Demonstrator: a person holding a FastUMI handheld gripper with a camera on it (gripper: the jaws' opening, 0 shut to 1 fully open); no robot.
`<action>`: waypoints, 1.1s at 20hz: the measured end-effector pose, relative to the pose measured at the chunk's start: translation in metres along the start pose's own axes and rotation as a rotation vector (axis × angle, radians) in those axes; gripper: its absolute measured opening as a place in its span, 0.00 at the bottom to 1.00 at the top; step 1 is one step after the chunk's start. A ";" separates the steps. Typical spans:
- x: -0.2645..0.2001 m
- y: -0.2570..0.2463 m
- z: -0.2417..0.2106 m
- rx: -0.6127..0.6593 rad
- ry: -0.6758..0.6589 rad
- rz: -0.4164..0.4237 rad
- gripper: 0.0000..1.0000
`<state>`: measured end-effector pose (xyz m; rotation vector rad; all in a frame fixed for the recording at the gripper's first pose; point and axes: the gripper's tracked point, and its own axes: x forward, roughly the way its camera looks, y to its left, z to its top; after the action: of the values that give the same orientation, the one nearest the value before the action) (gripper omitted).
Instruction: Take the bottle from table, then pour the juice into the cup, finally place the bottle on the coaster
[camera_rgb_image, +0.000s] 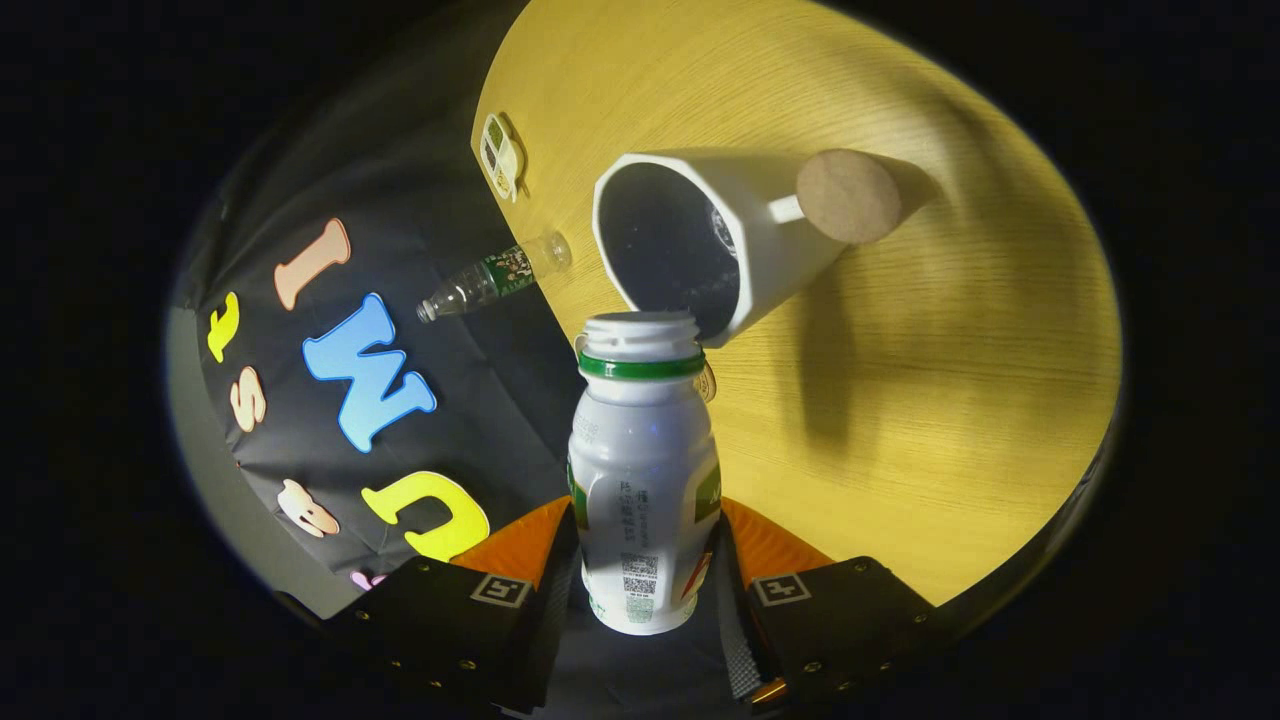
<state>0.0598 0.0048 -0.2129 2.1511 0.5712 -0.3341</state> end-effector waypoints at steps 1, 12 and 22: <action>0.000 0.001 -0.002 0.006 0.005 -0.001 0.66; -0.003 0.006 0.001 0.055 0.017 -0.009 0.66; -0.007 0.003 0.007 0.056 0.016 -0.029 0.66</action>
<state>0.0545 -0.0041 -0.2121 2.2026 0.6099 -0.3527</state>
